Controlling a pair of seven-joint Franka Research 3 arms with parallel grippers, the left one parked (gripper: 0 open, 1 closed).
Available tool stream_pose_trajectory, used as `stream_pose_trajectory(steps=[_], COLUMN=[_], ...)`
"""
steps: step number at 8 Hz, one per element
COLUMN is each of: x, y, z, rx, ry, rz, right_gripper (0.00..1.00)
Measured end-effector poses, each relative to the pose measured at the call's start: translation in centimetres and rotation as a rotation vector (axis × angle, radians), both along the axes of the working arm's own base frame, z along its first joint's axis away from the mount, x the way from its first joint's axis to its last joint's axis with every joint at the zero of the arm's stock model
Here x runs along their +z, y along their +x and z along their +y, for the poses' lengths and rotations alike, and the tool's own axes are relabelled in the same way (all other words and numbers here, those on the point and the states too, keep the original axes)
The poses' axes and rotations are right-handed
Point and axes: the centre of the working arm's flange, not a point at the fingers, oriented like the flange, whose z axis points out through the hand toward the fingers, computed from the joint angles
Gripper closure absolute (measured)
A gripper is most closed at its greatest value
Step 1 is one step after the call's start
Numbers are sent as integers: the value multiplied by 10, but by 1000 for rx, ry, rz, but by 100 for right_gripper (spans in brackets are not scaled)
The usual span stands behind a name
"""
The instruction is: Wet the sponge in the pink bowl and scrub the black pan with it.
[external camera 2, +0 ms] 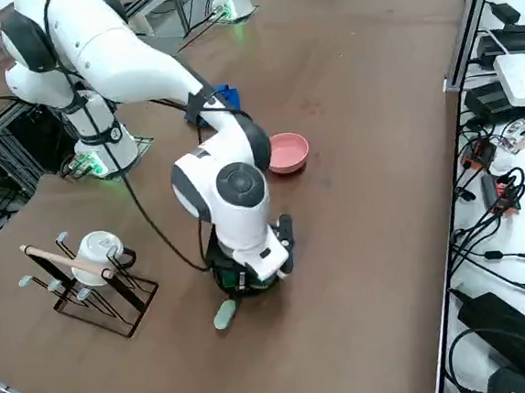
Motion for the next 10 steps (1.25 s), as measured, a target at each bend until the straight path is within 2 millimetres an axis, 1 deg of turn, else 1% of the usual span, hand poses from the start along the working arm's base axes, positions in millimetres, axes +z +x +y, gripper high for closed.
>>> stream_pose_trajectory(steps=[2,3,4,6,9,10], x=[0,0,-1,-3,-4,-3], y=[8,8,5,-7,-19,-19], z=[28,35,37,28,-5,-10], rx=[27,36,34,26,25,26], ry=[12,20,30,49,29,14], rz=[33,54,78,127,120,105], right_gripper=[58,58,58,58,58,58])
